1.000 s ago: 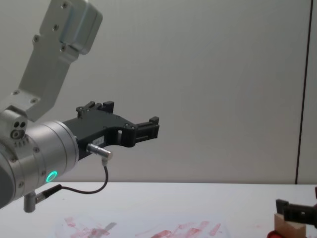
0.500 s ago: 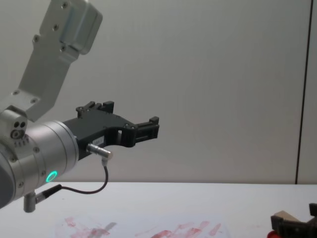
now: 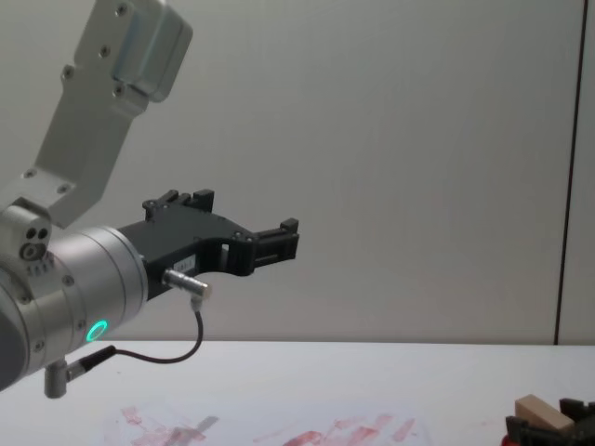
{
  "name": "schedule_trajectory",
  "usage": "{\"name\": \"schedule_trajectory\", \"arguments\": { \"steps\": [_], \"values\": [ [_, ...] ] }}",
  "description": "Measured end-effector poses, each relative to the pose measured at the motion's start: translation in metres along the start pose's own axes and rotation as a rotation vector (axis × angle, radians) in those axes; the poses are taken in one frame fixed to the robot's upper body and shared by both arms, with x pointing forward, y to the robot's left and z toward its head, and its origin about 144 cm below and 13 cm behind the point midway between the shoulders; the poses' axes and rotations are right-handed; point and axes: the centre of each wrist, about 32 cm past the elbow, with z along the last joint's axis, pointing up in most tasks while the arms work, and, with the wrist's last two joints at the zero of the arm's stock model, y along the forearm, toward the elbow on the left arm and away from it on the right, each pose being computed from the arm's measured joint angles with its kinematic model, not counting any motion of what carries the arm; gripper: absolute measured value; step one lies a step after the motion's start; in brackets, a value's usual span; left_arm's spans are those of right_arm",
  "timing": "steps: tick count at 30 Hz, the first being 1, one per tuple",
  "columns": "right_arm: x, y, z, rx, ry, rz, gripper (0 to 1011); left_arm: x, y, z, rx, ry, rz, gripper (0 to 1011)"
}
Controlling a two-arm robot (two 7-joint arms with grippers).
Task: Use the one hand to pick up the stamp and affix it onto the A4 paper.
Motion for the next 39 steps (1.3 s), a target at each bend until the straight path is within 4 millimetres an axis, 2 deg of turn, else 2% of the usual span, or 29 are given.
{"name": "schedule_trajectory", "arguments": {
  "steps": [3, 4, 5, 6, 9, 10, 13, 15, 16, 18, 28, 39],
  "values": [
    [0.0, 0.001, -0.001, -0.002, 0.0, -0.003, 712, 0.0, 0.0, 0.0, 0.0, 0.0, 0.0, 1003],
    [0.001, 0.002, -0.001, -0.003, -0.001, -0.005, 650, 0.0, 0.0, 0.0, 0.0, 0.0, 0.0, 1002],
    [0.001, 0.002, -0.001, -0.003, -0.001, -0.005, 650, 0.0, 0.0, 0.0, 0.0, 0.0, 0.0, 1003],
    [0.002, 0.003, -0.001, -0.003, -0.001, -0.007, 575, 0.0, 0.0, 0.0, 0.0, 0.0, 0.0, 1002],
    [0.003, 0.005, 0.0, -0.002, -0.003, -0.011, 512, 0.0, 0.0, 0.0, 0.0, 0.0, 0.0, 1002],
    [0.003, 0.005, 0.0, 0.0, -0.004, -0.013, 449, 0.0, 0.0, 0.0, 0.0, 0.0, 0.0, 1002],
    [0.004, 0.006, 0.001, 0.005, -0.007, -0.015, 391, 0.0, 0.0, 0.0, 0.0, 0.0, 0.0, 1003],
    [0.004, 0.007, 0.002, 0.013, -0.012, -0.017, 293, 0.0, 0.0, 0.0, 0.0, 0.0, 0.0, 1002],
    [0.004, 0.007, 0.002, 0.013, -0.012, -0.017, 293, 0.0, 0.0, 0.0, 0.0, 0.0, 0.0, 1002],
    [0.005, 0.008, 0.003, 0.025, -0.019, -0.016, 219, 0.0, 0.0, 0.0, 0.0, 0.0, 0.0, 1002],
    [0.002, 0.01, 0.012, 0.075, -0.036, 0.017, 216, 0.0, 0.0, 0.0, 0.0, 0.0, 0.0, 1002],
    [-0.013, 0.015, 0.025, 0.128, -0.047, 0.104, 216, 0.0, 0.0, 0.0, 0.0, 0.0, 0.0, 1002]
  ]
}}
